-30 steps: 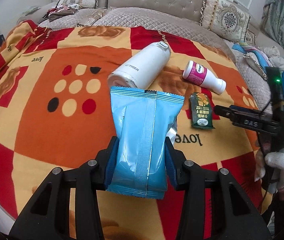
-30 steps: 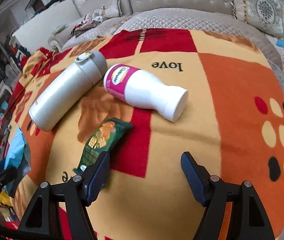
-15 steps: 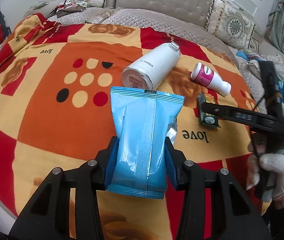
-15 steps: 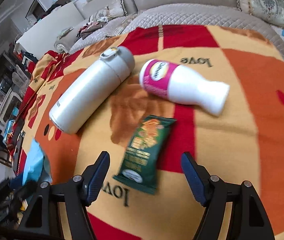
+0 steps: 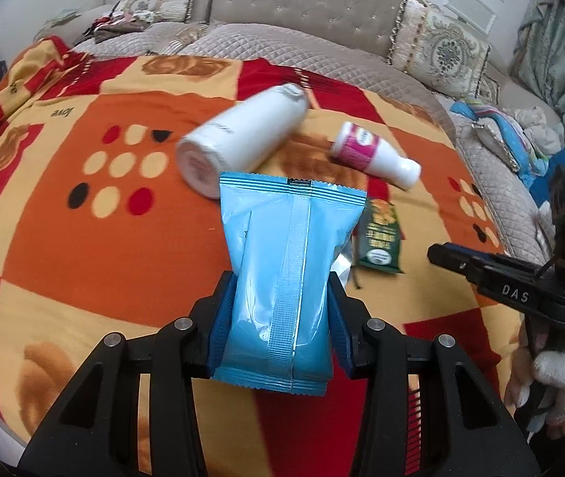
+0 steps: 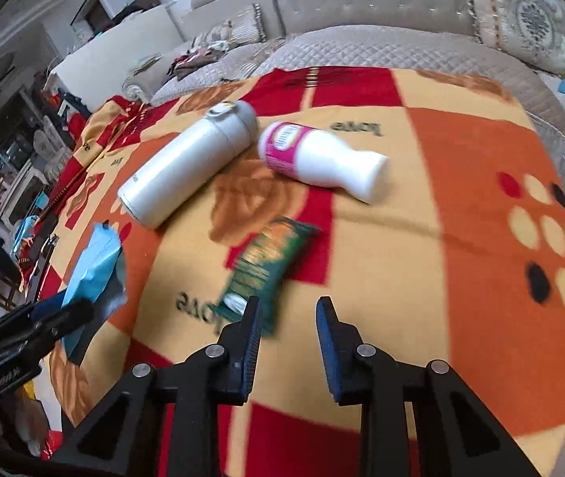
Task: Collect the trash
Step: 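Grasp blue packet with left tool while right tool grasps green snack wrapper, then carry blue packet and green wrapper over the white bin and open both tools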
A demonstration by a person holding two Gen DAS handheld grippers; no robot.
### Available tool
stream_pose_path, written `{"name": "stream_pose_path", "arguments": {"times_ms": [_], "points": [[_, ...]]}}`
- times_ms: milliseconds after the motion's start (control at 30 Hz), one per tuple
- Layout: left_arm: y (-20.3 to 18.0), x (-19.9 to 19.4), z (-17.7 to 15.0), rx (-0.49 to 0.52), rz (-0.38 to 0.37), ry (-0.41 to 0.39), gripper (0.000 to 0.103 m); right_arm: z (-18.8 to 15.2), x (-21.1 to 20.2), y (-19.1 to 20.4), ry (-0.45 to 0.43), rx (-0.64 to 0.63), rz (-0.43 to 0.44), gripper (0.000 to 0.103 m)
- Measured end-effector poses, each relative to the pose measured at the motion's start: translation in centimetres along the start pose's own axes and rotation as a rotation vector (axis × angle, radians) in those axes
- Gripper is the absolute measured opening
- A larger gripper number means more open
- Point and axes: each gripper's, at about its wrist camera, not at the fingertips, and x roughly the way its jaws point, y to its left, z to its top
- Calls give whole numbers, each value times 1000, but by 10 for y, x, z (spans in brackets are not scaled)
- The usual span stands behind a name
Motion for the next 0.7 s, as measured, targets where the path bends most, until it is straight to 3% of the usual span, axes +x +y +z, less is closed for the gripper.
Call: {"name": "stream_pose_path", "arguments": {"times_ms": [133,167,200,233,467,600,700], "points": [[-8,-6,0,21,10,-18,42,-3,3,-7,6,42,29,27],[-7,-8,0,24,20,-22,42,-3,5,-6,2,57,41,31],[-4,-9,0,23,23,-21,42,-1,9,-2,7,69,47,42],[1,-11,0,17,29,-20,42,1,14,2,11,73,49,45],[33,-16,-7,-33,74,-21,42,24,58,39,43,19,-51,45],[30,-12,-10,-31,57,-12,42,24,66,42,47,-40,-94,27],[19,-6,-9,-22,31,-11,42,15,49,33,41,-64,-75,23]]}}
